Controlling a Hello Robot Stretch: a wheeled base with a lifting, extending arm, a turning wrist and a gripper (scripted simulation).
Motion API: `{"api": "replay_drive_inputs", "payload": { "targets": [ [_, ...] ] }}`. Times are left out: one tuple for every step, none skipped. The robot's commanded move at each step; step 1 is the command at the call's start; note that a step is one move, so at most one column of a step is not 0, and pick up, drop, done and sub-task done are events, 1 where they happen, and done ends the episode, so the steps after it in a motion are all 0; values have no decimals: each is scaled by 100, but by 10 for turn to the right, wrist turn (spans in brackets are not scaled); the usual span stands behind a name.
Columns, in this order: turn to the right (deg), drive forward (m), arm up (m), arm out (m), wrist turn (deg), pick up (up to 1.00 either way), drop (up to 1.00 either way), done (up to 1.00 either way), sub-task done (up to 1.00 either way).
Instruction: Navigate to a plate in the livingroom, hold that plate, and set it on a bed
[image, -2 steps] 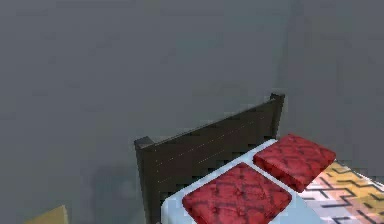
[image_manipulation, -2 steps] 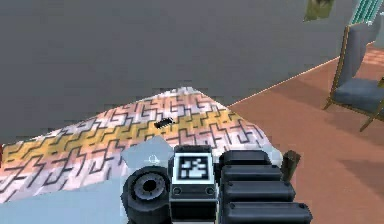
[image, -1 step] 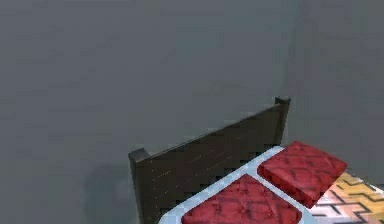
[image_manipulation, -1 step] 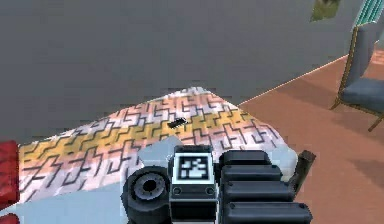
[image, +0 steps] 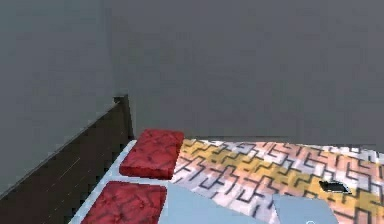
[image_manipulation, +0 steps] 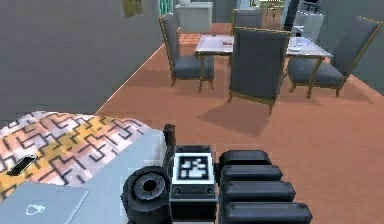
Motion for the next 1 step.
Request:
{"api": "replay_drive_inputs", "payload": {
  "targets": [
    [450, 0, 0, 0, 0, 0, 0, 0, 0]
  ]
}}
